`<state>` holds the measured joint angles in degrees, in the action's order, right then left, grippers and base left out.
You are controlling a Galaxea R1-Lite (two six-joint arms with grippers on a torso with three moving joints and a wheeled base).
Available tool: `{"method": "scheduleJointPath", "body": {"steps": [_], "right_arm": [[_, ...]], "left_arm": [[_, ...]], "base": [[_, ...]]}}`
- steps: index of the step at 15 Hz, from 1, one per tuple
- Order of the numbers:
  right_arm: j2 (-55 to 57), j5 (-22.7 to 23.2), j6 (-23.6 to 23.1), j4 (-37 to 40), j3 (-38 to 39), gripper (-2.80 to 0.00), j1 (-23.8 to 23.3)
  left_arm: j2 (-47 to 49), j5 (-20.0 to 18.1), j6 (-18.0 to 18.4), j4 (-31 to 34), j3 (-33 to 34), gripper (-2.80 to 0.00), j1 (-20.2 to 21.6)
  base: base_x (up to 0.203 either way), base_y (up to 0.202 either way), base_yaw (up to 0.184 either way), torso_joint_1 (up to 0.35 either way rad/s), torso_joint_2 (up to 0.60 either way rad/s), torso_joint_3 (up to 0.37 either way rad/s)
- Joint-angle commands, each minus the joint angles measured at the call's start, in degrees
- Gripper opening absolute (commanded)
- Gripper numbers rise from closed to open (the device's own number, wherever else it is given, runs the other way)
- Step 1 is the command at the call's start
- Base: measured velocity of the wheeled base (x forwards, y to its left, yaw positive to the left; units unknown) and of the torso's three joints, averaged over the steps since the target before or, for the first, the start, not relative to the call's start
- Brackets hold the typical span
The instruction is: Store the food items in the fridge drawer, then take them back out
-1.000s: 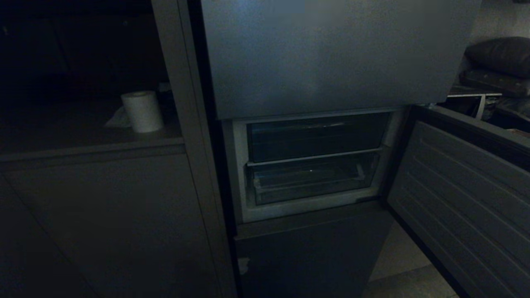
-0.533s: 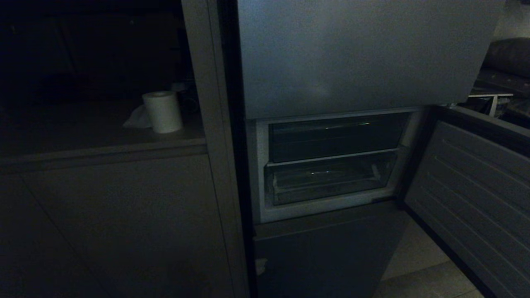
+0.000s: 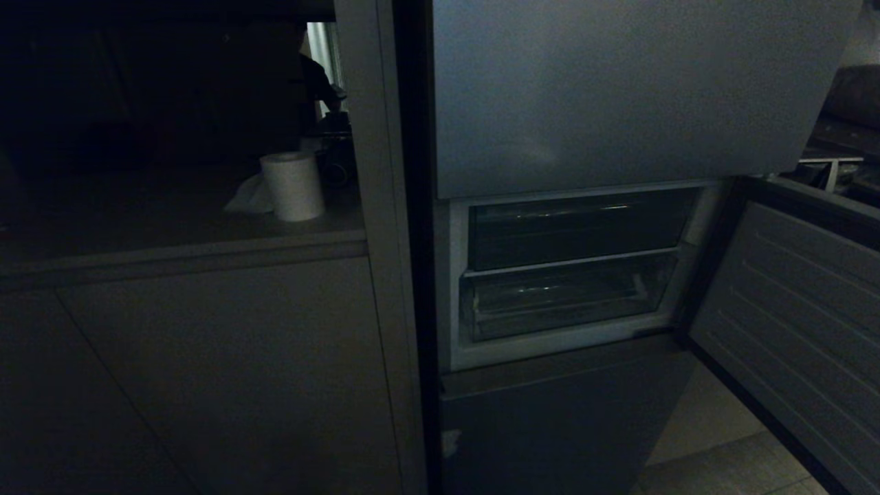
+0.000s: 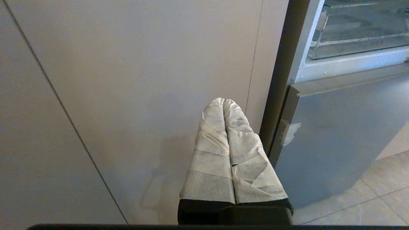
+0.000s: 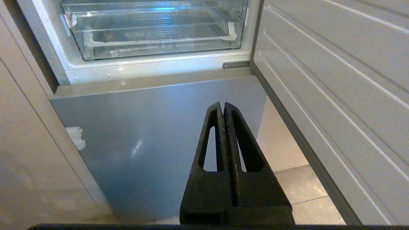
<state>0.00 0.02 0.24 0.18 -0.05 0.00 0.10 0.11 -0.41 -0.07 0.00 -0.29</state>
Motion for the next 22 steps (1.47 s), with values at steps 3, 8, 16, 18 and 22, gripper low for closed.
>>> {"method": "scheduleJointPath", "body": {"steps": [3, 8, 16, 18, 22], "right_arm": [[0.00, -0.02, -0.03, -0.01, 0.05, -2.80, 0.00], [-0.02, 0.06, -0.07, -0.09, -0.02, -2.80, 0.00], [0.00, 0.15, -0.33, -0.09, 0.05, -2.80, 0.00], [0.00, 0.15, -0.42, -0.01, 0.05, -2.80, 0.00], [0.00, 0.62, -2.55, -0.17, 0.05, -2.80, 0.00]], "left_arm": [[-0.01, 0.07, 0.06, -0.01, 0.00, -2.80, 0.03], [-0.01, 0.07, -0.02, -0.01, 0.00, -2.80, 0.03], [-0.01, 0.07, -0.02, -0.01, 0.00, -2.80, 0.03], [-0.01, 0.07, -0.02, -0.01, 0.00, -2.80, 0.03], [-0.01, 0.07, -0.02, -0.01, 0.00, -2.80, 0.03]], "base": [[-0.003, 0.000, 0.068, 0.004, 0.00, 0.000], [0.001, -0.007, 0.198, 0.001, 0.00, 0.003], [0.001, -0.002, 0.040, 0.001, 0.00, 0.001], [0.000, 0.000, 0.000, 0.000, 0.00, 0.000], [0.000, 0.000, 0.000, 0.000, 0.00, 0.000]]}}
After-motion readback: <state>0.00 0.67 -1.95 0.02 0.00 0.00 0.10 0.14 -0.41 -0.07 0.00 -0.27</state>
